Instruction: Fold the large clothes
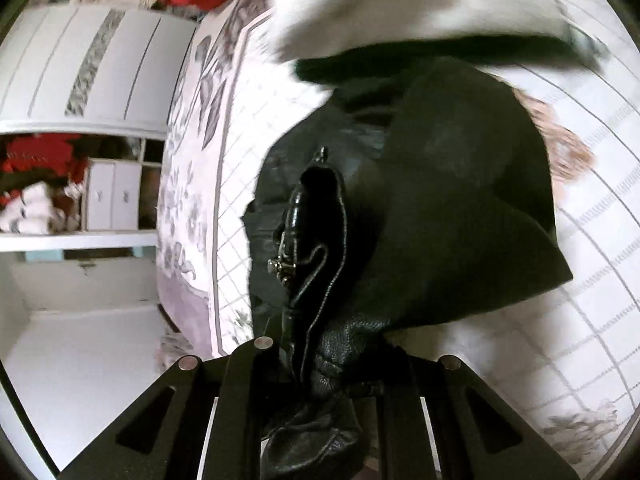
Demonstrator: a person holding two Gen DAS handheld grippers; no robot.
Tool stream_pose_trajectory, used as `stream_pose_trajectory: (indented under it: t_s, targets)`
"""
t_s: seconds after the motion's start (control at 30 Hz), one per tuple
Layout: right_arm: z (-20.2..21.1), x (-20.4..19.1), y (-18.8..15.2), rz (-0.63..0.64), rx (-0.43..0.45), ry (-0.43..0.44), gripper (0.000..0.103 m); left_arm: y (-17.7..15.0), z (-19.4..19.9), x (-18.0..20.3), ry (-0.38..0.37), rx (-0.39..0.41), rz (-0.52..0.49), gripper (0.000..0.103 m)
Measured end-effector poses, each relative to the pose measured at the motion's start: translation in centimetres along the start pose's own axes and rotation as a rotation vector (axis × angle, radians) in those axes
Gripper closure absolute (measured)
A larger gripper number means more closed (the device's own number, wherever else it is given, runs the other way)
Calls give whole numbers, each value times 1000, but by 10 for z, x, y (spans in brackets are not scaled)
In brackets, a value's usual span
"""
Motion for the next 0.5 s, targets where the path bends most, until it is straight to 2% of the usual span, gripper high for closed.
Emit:
stream_pose_trajectory:
  t_s: [0.17, 0.23, 0.3, 0.33, 0.4, 0.43, 0.5]
  targets:
    - [-79, -76, -6, 84, -58, -114, 89, 1, -46, -82, -60, -71, 179, 89]
    - [-114, -84, -12, 97, -99, -163, 86, -8, -74, -109, -90, -115, 268, 81]
    - [-148, -84, -18, 95, -152, -182, 73, -20, -94, -128, -139, -174, 334, 77]
    - [-164, -86, -20, 83, -191, -175, 61, -27, -102, -141, -202, -197, 409, 75]
    - [-173, -90, -25, 38, -234, -100, 37, -36, -103, -164, -252, -201, 524, 73]
    - [-168, -96, -26, 32, -230, -50, 36, -39, -100, -172, -257, -194, 551, 72]
    - [-150, -96, -32, 50, -212, -3, 36, -43, -93, -188, -235, -175, 572, 70]
Point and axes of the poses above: each gripper's, at about its wrist camera, not at the fingertips, and z roughly against the way its jaws point, x to its right, y to its top, the point moved 8 cm from there along -z, roughly the way its jaws point, and after that the axes turned 5 degrees about x, right-handed, at the moved point
